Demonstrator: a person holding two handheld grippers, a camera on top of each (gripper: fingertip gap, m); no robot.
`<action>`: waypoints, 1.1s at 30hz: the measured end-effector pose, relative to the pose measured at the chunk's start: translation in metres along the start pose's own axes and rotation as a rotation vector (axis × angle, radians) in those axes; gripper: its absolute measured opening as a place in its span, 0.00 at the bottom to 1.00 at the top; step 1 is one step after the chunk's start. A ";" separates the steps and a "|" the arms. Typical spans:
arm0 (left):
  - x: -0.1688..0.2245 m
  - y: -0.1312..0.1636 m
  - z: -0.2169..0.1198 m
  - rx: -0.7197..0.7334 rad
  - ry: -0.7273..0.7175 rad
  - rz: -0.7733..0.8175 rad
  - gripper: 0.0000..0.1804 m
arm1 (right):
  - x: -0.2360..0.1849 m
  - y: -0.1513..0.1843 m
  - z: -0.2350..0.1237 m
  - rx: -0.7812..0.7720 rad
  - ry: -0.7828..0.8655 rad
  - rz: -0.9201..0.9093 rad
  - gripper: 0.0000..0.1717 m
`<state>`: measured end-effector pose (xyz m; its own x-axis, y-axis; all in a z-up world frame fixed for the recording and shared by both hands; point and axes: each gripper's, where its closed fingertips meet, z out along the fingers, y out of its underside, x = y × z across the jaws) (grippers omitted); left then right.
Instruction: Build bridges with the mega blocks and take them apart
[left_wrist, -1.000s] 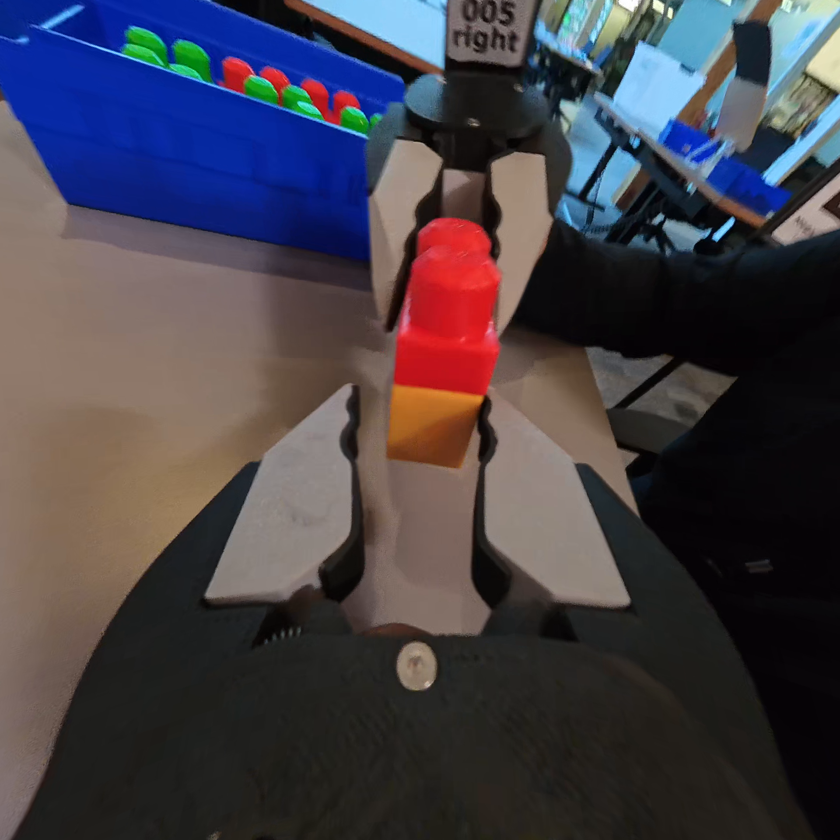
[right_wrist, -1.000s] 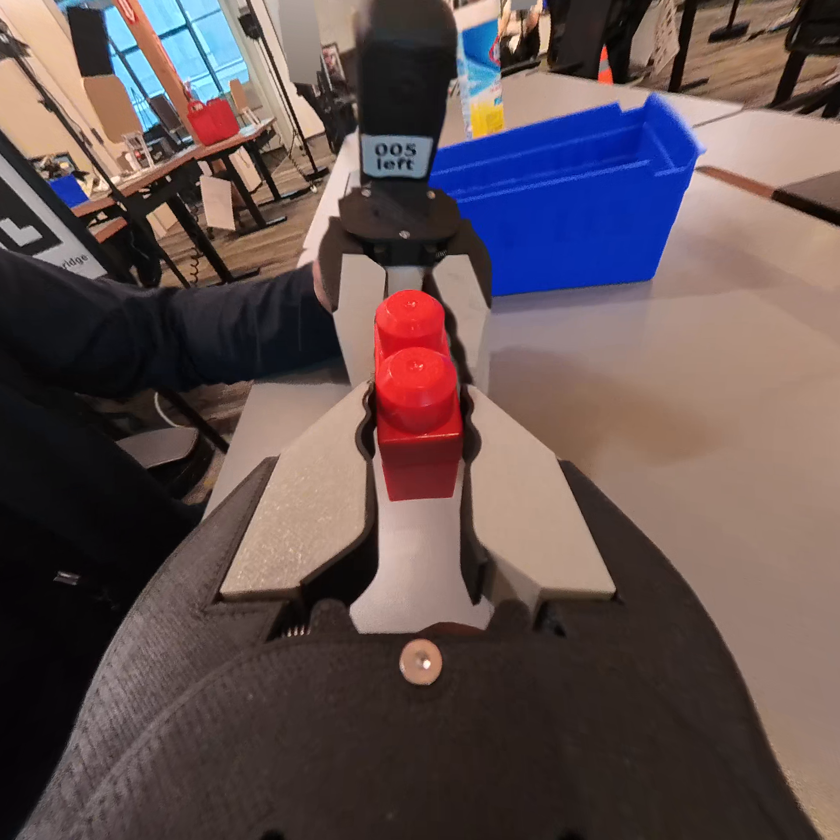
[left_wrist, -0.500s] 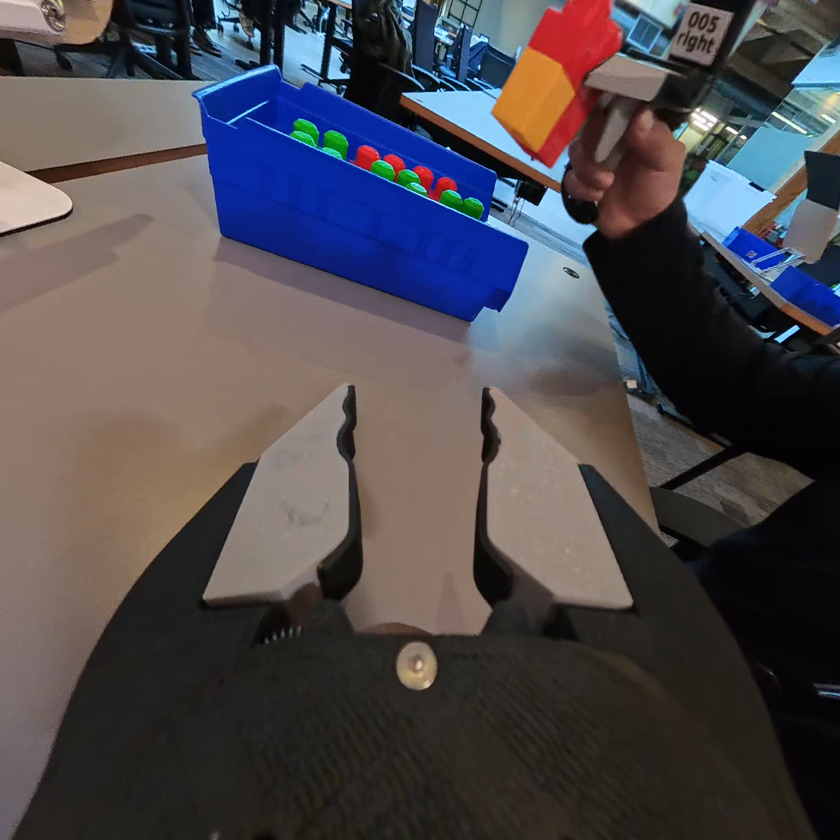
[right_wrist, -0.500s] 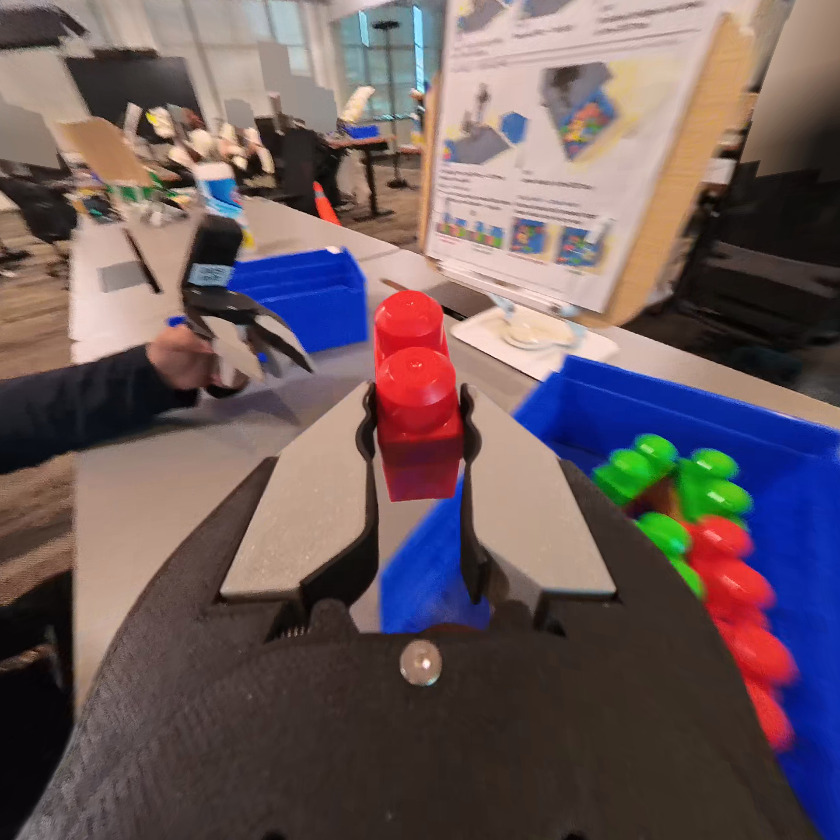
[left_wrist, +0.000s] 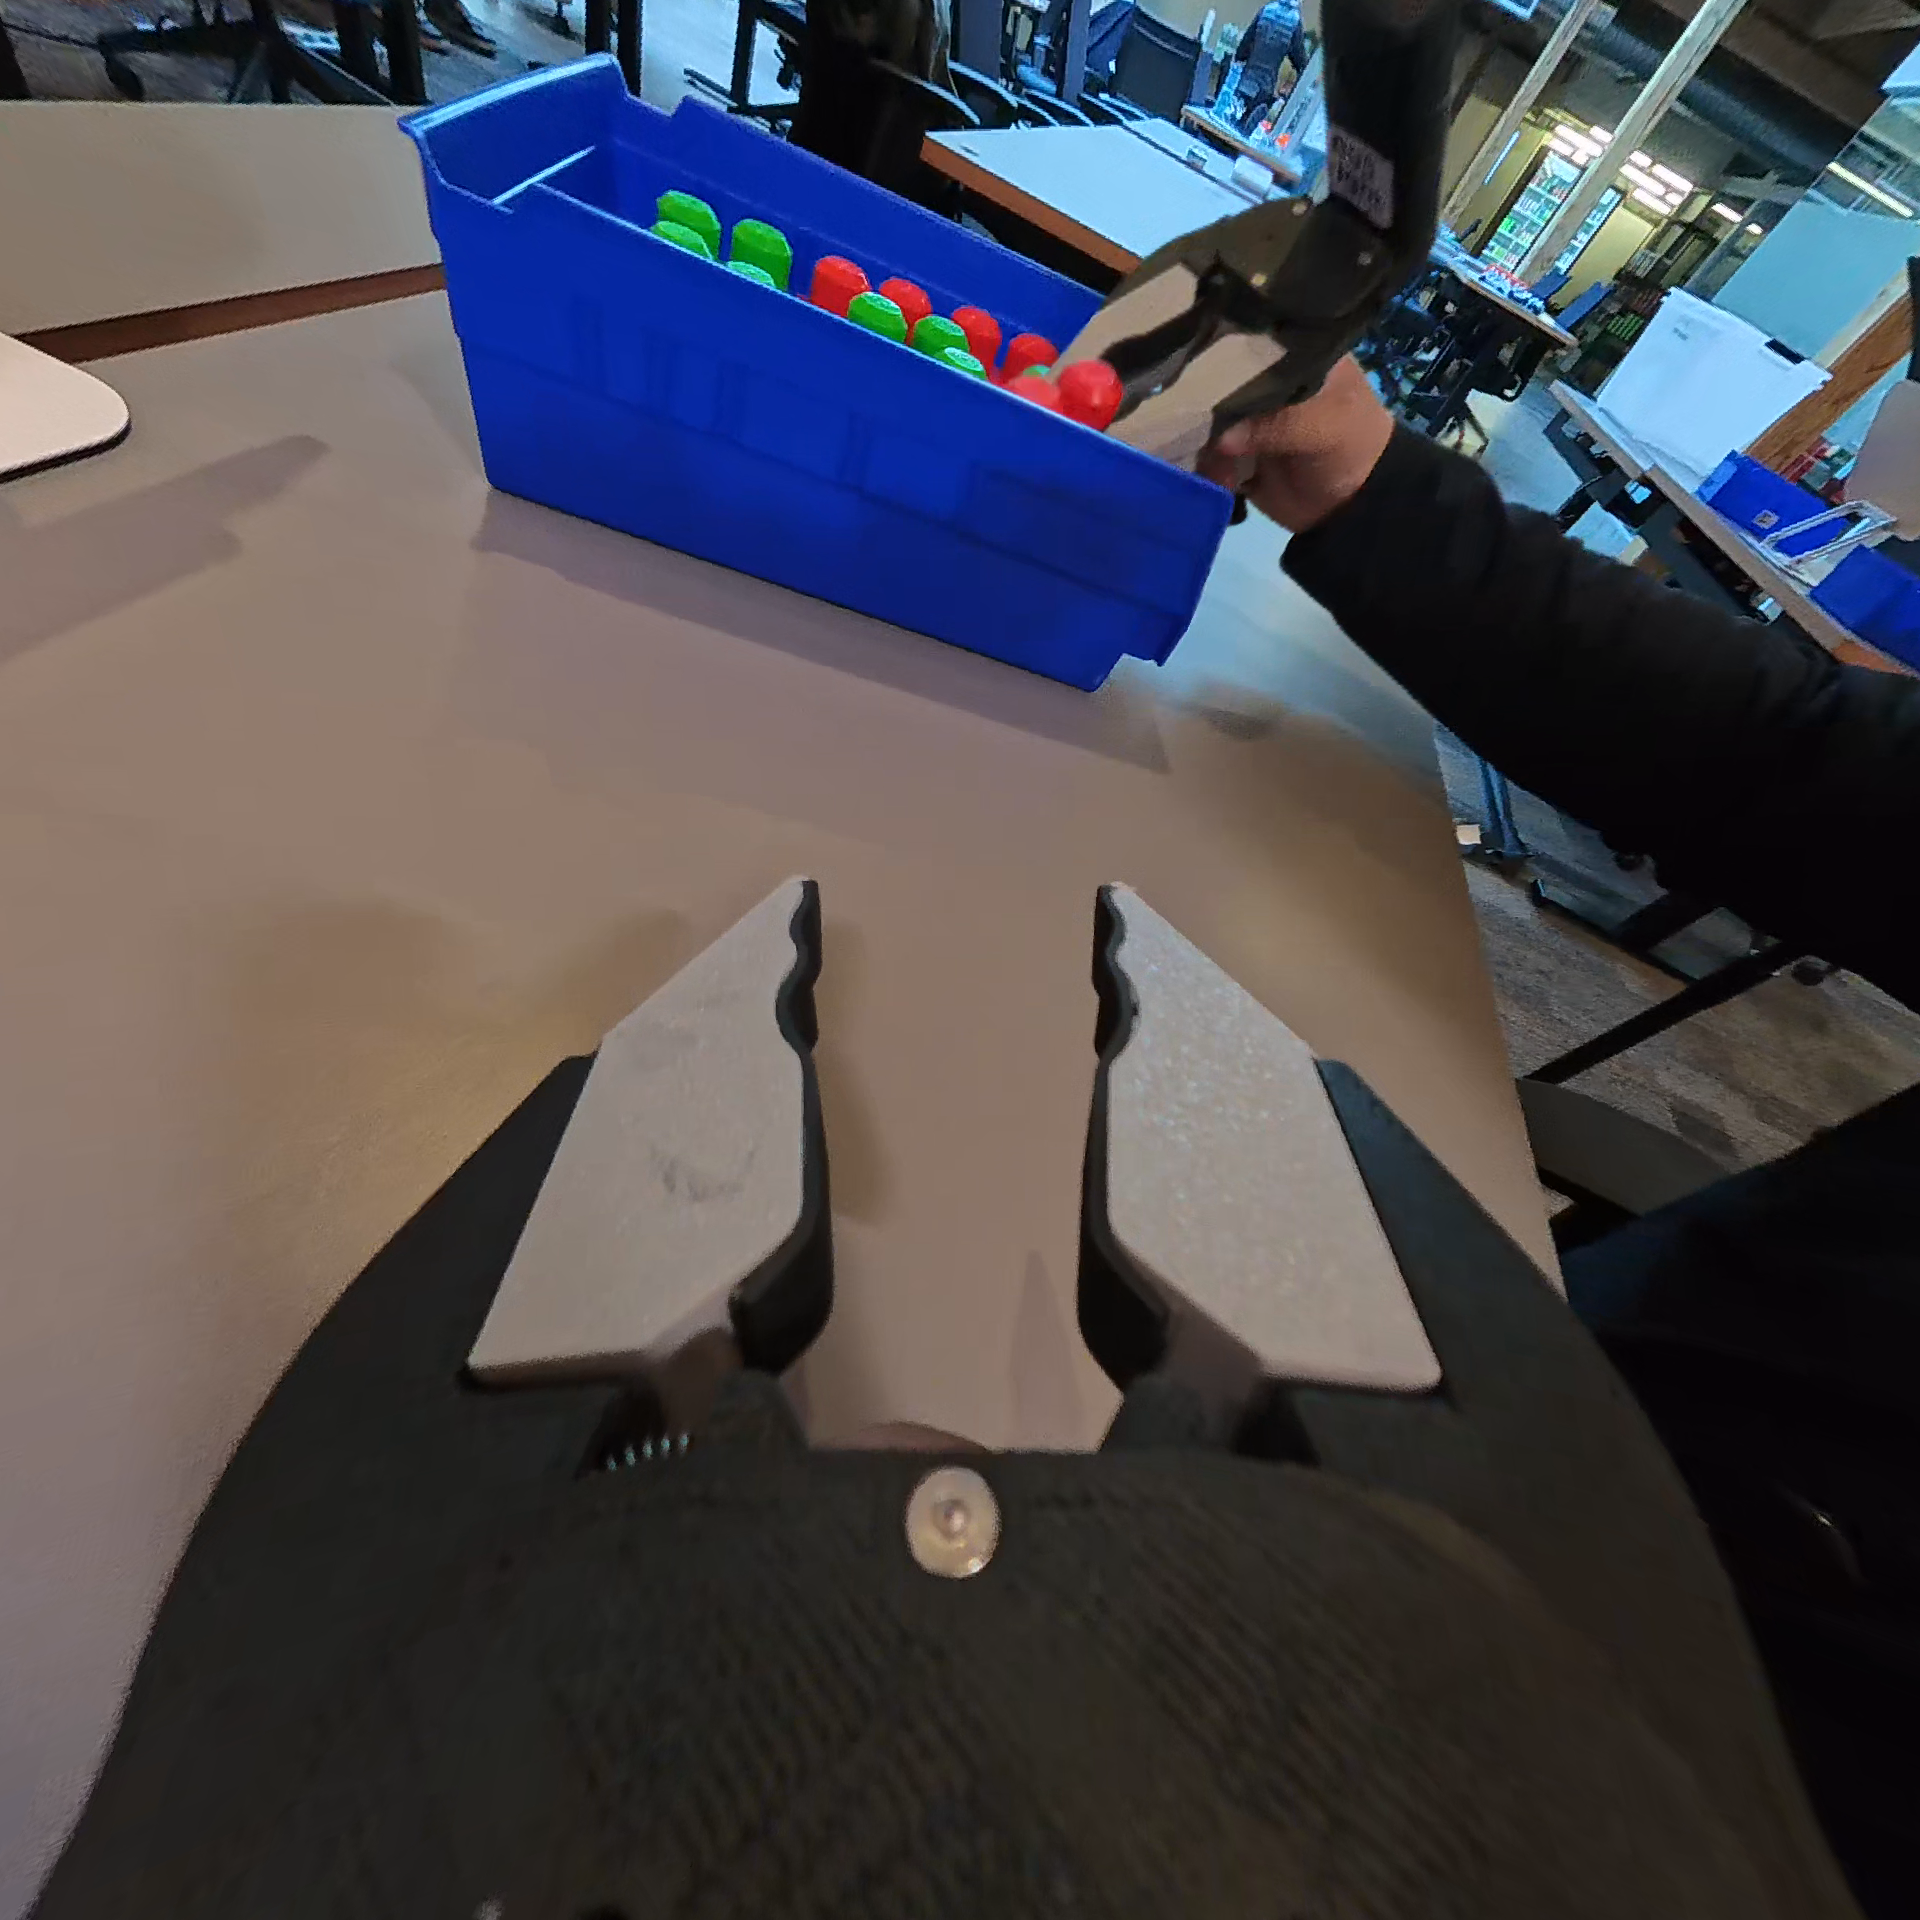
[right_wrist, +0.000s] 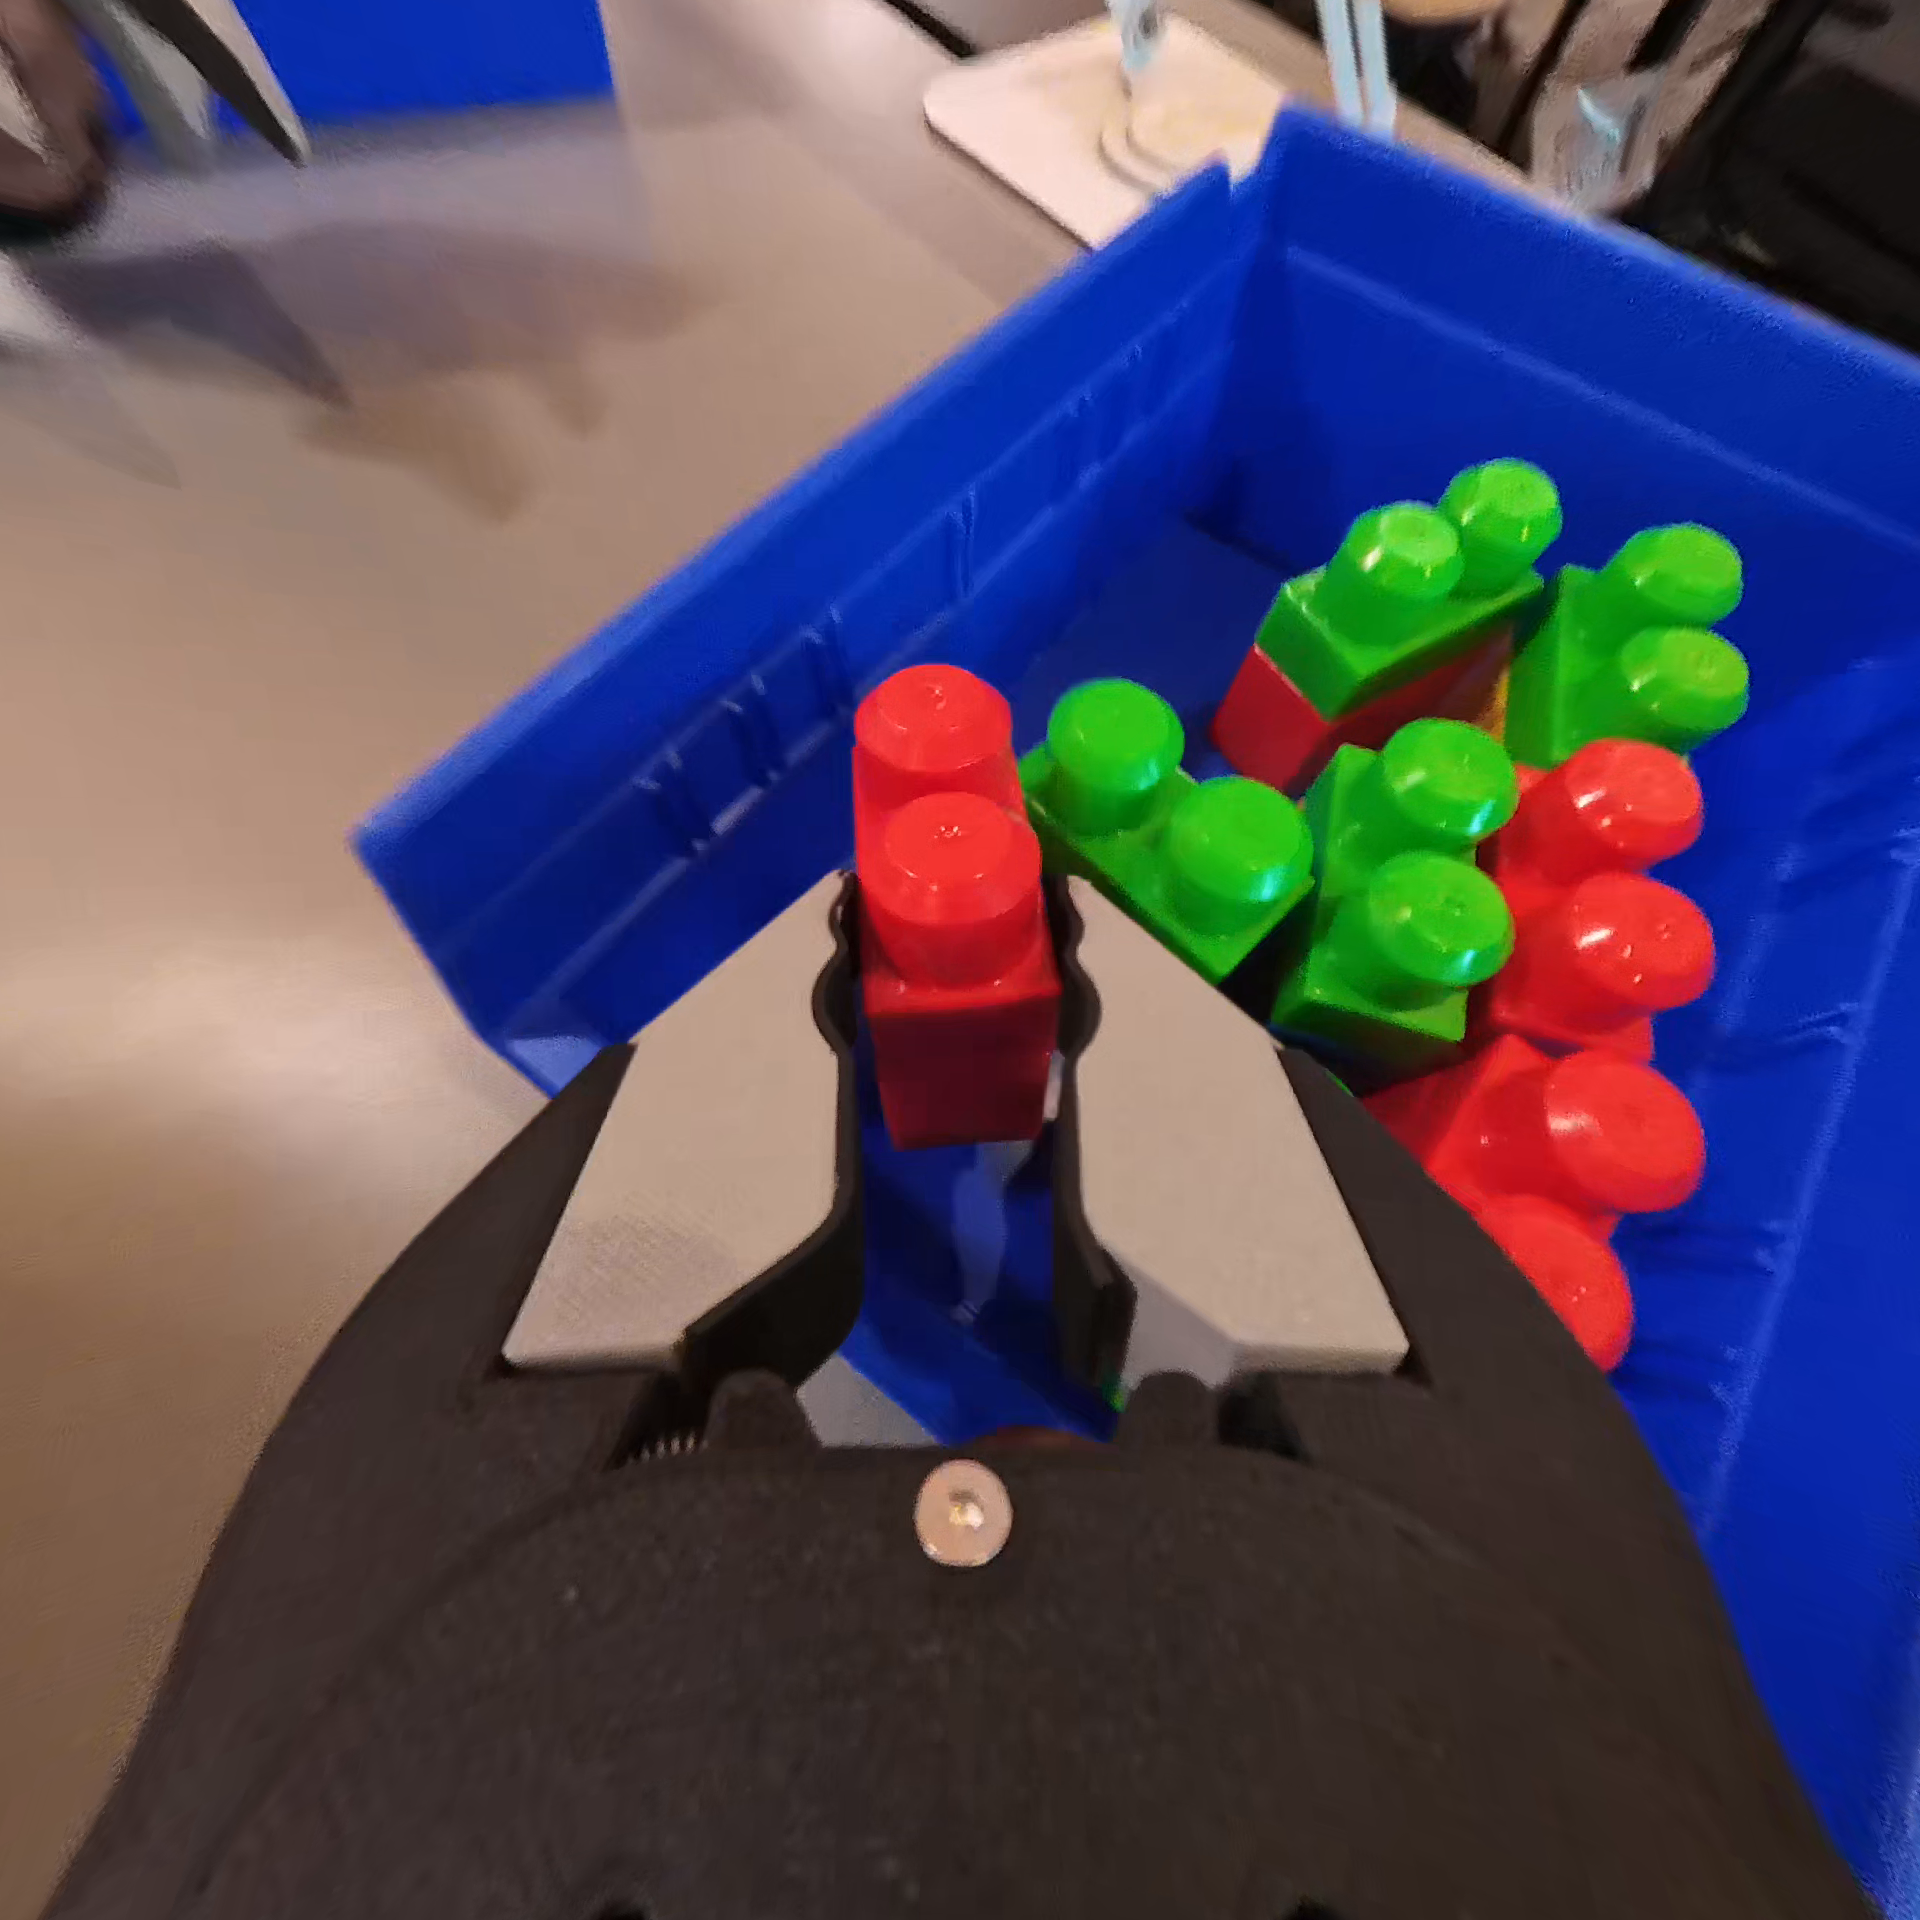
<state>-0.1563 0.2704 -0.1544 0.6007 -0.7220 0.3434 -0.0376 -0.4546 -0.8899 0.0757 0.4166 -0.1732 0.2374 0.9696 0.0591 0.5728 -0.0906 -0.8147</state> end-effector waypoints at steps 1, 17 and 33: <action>0.000 0.000 0.000 0.000 0.001 -0.002 0.28 | 0.002 0.007 0.005 -0.041 0.021 -0.015 0.20; -0.006 0.004 0.005 -0.014 -0.048 0.021 0.28 | -0.041 -0.138 -0.056 0.457 0.112 0.038 0.30; -0.026 0.006 0.002 -0.042 -0.215 0.096 0.28 | -0.125 -0.160 0.094 0.389 0.305 -0.250 0.26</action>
<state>-0.1711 0.2875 -0.1693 0.7489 -0.6372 0.1818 -0.1334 -0.4137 -0.9006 -0.1196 0.3317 -0.1048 0.3809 0.8359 0.3952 0.3225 0.2804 -0.9041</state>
